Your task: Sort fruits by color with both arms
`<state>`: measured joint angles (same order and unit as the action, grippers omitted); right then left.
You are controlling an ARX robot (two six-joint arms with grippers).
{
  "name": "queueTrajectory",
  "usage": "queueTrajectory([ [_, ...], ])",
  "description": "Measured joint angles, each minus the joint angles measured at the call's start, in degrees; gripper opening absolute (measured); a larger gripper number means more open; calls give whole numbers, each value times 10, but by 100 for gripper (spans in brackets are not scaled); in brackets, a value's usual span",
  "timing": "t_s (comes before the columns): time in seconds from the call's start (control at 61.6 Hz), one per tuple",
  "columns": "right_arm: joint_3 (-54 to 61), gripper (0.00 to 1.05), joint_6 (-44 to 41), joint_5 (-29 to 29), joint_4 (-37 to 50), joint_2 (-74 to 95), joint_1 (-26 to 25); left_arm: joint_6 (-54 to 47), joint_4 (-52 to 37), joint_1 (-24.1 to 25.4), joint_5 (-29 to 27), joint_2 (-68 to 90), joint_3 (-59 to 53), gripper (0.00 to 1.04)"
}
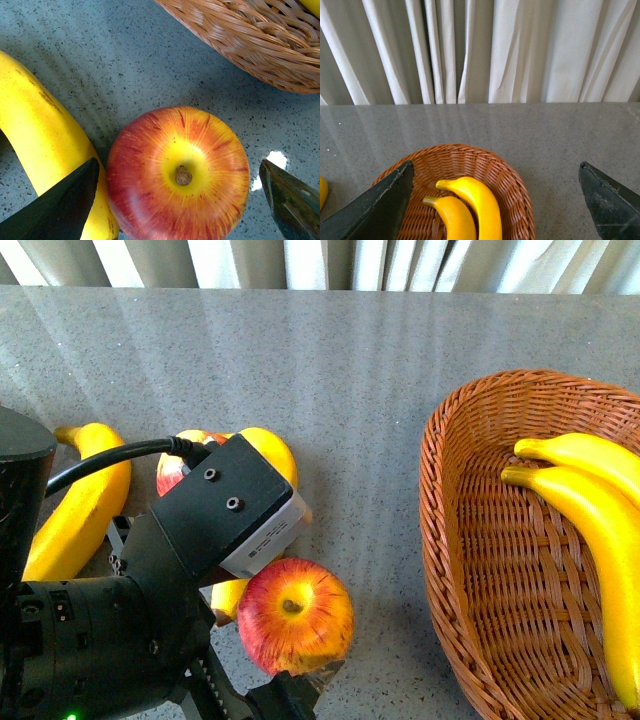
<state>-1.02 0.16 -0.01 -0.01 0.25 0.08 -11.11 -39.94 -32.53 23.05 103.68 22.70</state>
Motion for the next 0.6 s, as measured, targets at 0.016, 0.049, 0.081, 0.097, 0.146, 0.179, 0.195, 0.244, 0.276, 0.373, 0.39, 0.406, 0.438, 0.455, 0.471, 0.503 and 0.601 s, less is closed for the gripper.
queueTrajectory([
  [0.016,0,96,0,0,0,0,0,0,-1,-1,-2,1,0,96],
  [0.049,0,96,0,0,0,0,0,1,-3,-2,-4,5,2,96],
  [0.081,0,96,0,0,0,0,0,3,-3,-3,-6,8,2,96],
  [0.097,0,96,0,0,0,0,0,3,-3,-3,-6,9,3,96],
  [0.146,0,96,0,0,0,0,0,3,-6,-5,-8,14,3,96],
  [0.179,0,96,0,0,0,0,0,3,-7,-7,-10,17,5,96],
  [0.195,0,96,0,0,0,0,0,4,-8,-7,-10,17,5,96],
  [0.244,0,96,0,0,0,0,0,5,-13,-9,-13,19,5,96],
  [0.276,0,96,0,0,0,0,0,6,-15,-10,-14,21,5,96],
  [0.373,0,96,0,0,0,0,0,12,-23,-13,-17,25,5,96],
  [0.39,0,96,0,0,0,0,0,14,-25,-14,-19,26,5,96],
  [0.406,0,96,0,0,0,0,0,14,-25,-15,-19,26,5,96],
  [0.438,0,96,0,0,0,0,0,17,-28,-16,-21,26,5,90],
  [0.455,0,96,0,0,0,0,0,18,-29,-18,-22,27,5,86],
  [0.471,0,96,0,0,0,0,0,19,-29,-18,-22,28,5,83],
  [0.503,0,96,0,0,0,0,0,20,-30,-19,-22,28,5,78],
  [0.601,0,96,0,0,0,0,0,22,-32,-21,-22,28,5,72],
])
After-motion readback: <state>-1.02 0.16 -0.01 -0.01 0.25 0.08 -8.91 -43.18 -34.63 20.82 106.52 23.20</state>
